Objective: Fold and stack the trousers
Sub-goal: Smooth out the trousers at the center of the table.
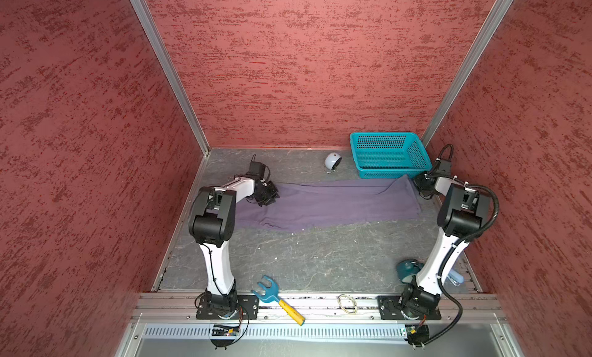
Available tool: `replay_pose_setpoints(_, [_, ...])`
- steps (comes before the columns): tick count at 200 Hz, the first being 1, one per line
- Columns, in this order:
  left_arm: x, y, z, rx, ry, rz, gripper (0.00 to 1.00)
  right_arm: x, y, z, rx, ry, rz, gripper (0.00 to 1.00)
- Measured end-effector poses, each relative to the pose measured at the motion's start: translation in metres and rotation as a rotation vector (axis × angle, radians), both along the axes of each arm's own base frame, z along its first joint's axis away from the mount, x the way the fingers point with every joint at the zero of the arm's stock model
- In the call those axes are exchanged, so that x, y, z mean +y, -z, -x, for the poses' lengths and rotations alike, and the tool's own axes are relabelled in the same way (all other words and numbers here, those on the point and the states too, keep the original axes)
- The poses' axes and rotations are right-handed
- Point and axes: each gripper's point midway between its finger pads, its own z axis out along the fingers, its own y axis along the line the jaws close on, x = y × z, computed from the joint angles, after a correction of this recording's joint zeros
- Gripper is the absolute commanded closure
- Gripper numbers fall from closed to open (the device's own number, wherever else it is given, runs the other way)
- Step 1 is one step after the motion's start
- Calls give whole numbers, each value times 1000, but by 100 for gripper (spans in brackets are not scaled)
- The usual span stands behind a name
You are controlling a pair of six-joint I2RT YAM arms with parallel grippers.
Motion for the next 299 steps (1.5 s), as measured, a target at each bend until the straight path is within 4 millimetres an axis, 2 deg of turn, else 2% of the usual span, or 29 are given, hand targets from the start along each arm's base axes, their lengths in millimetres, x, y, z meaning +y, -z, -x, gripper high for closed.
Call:
replay_pose_setpoints(7, [7,0,4,3,-14,-8,71,1,6,6,17,3,-5,97])
replay_pose_setpoints(25, [16,1,14,8,-32,-18,71,2,7,13,19,11,-2,97])
replay_pose_setpoints(86, [20,-1,31,28,-28,-65,70,18,2,66,80,31,0,94])
replay_pose_setpoints(106, [14,-2,35,42,-3,-96,70,21,-22,69,51,12,33,88])
replay_pose_setpoints(125, [4,-2,43,62,31,-117,70,28,-60,65,-15,-16,93,80])
replay_pose_setpoints(142, [-5,-2,48,78,58,-127,68,51,-91,53,-77,-86,139,72])
replay_pose_setpoints(159, [-11,-2,52,89,73,-132,67,82,-105,35,-116,-178,160,67])
replay_pose_setpoints(174, [-13,-2,55,100,81,-137,65,106,-103,24,-121,-244,156,64])
replay_pose_setpoints(189, [-15,-3,58,113,88,-143,64,125,-91,16,-102,-297,146,60])
replay_pose_setpoints(220, [-26,-5,64,124,121,-147,63,139,-55,13,-15,-346,123,52])
replay_pose_setpoints(246, [-50,-6,69,119,183,-144,63,146,-35,12,48,-369,125,49])
replay_pose_setpoints(257, [-61,-2,71,125,211,-143,63,149,-30,13,68,-376,127,50])
replay_pose_setpoints(268, [-70,-2,72,121,231,-141,63,150,-27,13,79,-380,129,55])
replay_pose_setpoints(275, [-74,-1,73,119,241,-139,63,150,-25,12,83,-381,132,63])
replay_pose_setpoints(292, [-80,-1,74,118,255,-136,63,151,-22,7,85,-378,136,90])
replay_pose_setpoints(299, [-81,-1,74,117,258,-136,63,150,-23,6,83,-374,139,96])
